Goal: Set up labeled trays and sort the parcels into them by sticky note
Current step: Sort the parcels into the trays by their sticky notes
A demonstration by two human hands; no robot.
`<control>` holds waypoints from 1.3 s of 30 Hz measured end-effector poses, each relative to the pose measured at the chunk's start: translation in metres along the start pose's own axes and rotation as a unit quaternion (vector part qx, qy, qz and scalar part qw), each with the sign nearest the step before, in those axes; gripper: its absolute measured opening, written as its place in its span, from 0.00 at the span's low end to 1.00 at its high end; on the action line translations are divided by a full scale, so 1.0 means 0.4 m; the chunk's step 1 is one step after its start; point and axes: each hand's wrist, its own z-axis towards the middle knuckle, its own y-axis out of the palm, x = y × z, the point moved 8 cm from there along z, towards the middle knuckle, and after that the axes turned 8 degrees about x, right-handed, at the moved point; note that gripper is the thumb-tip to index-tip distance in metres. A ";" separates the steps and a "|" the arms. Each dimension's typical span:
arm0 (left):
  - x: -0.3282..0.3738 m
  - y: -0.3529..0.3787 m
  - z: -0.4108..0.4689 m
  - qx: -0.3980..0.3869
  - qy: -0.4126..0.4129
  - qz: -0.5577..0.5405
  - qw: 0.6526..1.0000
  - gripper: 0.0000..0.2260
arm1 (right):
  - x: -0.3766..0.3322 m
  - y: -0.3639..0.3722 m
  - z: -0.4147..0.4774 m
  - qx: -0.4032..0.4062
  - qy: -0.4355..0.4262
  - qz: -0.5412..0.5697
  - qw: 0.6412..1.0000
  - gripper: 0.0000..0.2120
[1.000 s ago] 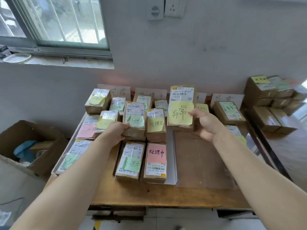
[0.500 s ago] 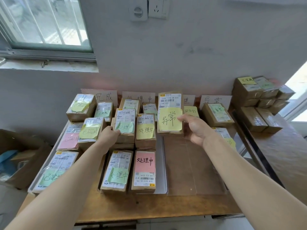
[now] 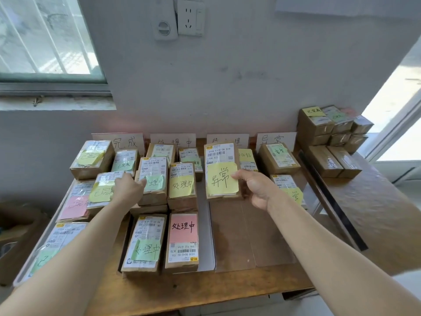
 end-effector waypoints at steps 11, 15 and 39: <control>0.412 -0.109 -0.279 0.086 0.358 -0.106 0.923 0.15 | -0.024 -0.135 -0.065 0.057 -0.012 0.003 0.998 0.08; 0.523 -0.147 -0.413 0.113 0.460 -0.127 0.871 0.14 | -0.032 -0.214 -0.091 0.095 -0.020 -0.004 0.995 0.05; 0.964 0.154 -0.803 0.130 0.535 -0.067 0.832 0.11 | 0.044 -0.892 0.227 0.156 0.105 -0.135 0.973 0.12</control>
